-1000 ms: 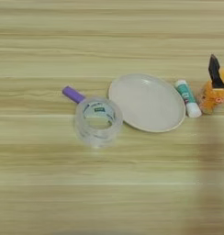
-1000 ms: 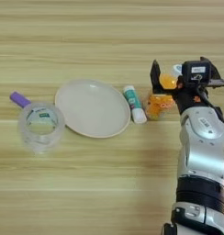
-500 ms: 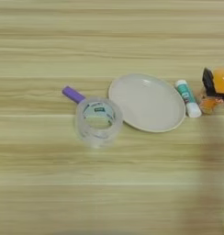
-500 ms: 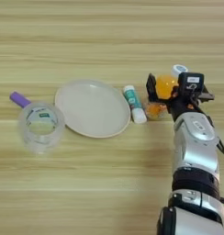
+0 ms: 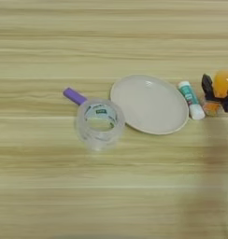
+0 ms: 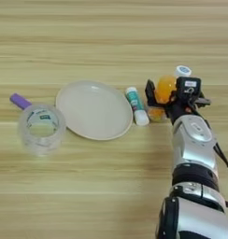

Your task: Move the objects on the table

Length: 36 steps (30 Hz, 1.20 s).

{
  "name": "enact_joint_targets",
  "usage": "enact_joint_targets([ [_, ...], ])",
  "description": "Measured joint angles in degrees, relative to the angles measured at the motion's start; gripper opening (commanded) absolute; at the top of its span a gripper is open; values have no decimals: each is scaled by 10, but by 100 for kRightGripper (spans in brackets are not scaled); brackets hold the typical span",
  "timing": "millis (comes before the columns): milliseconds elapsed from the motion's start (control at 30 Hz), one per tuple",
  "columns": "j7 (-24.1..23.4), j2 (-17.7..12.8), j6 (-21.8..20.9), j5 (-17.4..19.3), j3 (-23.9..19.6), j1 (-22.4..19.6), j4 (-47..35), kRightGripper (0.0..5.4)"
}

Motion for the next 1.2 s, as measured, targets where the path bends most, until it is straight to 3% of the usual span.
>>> enact_joint_targets([
  [400,7,-5,-18,1,7,-8,21,356],
  [900,7,-5,-25,1,11,-10,24,352],
  [1200,7,-8,-20,0,19,-10,-51,352],
])
